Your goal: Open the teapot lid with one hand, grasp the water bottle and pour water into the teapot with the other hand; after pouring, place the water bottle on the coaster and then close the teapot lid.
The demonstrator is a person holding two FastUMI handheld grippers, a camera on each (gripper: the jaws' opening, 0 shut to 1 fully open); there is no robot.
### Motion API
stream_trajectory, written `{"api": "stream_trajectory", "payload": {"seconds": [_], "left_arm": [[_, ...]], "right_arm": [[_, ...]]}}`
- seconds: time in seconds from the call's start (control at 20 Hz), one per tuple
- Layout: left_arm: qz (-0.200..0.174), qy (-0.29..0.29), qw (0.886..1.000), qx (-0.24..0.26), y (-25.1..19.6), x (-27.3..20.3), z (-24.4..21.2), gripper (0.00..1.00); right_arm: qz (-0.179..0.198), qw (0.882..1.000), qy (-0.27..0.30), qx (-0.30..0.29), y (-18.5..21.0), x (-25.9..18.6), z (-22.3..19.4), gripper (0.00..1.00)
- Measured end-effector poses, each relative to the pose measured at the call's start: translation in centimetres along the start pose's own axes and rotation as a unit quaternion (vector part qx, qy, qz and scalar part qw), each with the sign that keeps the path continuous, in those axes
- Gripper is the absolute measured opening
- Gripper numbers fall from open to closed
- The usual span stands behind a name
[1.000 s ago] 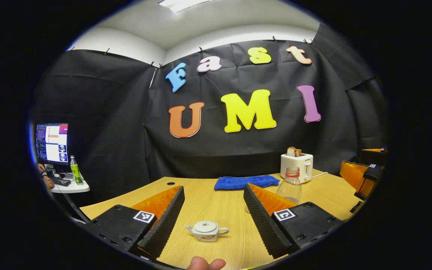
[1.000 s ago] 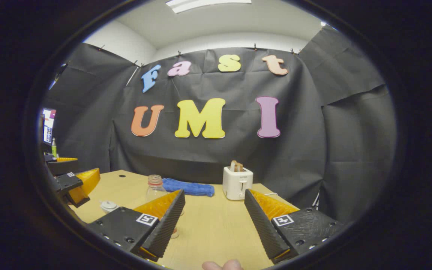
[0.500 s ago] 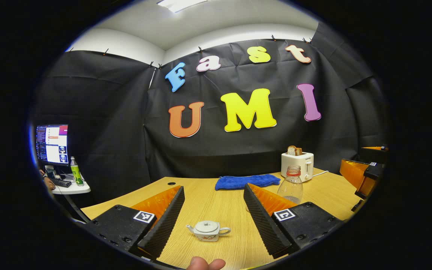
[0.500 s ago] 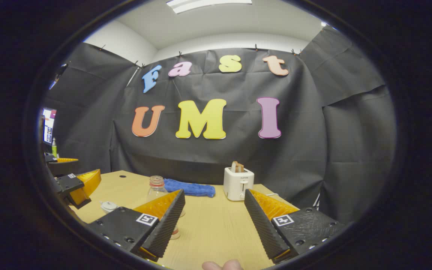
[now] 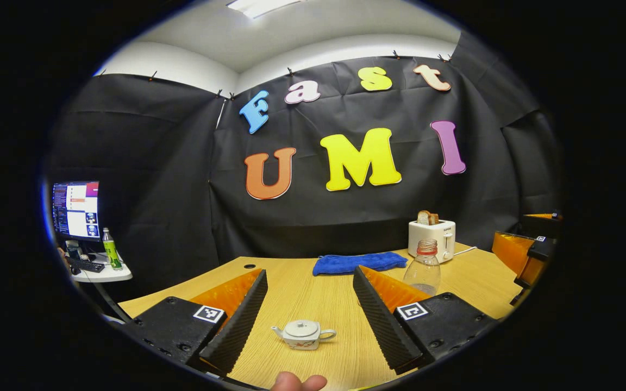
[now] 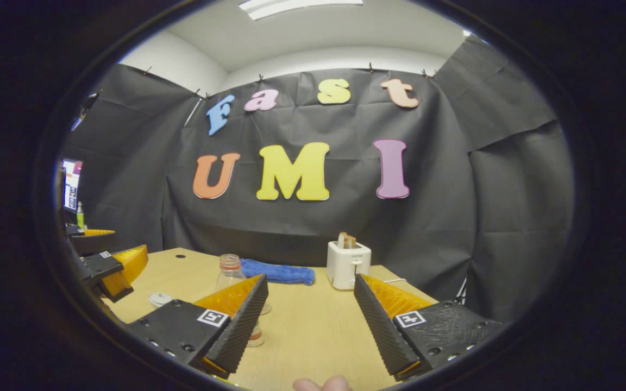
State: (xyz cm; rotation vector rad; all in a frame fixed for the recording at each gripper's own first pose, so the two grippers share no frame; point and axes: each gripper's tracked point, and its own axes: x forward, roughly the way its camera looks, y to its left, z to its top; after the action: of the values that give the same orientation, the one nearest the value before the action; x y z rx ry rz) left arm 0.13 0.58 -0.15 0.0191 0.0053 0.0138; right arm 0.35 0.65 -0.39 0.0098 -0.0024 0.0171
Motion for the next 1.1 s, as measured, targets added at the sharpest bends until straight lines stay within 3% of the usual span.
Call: {"api": "stream_trajectory", "payload": {"seconds": [0.3,0.85,1.1], "left_arm": [[0.0,0.022,1.0,-0.011,0.8,-0.1,-2.0,0.99],[-0.044,0.114,0.992,-0.012,1.3,0.5,-8.4,0.99],[-0.063,0.159,0.985,-0.021,0.8,2.6,-10.7,0.91]], "right_arm": [[-0.003,1.0,0.0,-0.002,-0.8,0.7,-0.6,0.97],[-0.017,0.999,0.041,0.002,-3.1,1.6,-4.4,0.95],[-0.021,0.998,0.055,0.003,-3.8,2.2,-5.7,0.97]]}}
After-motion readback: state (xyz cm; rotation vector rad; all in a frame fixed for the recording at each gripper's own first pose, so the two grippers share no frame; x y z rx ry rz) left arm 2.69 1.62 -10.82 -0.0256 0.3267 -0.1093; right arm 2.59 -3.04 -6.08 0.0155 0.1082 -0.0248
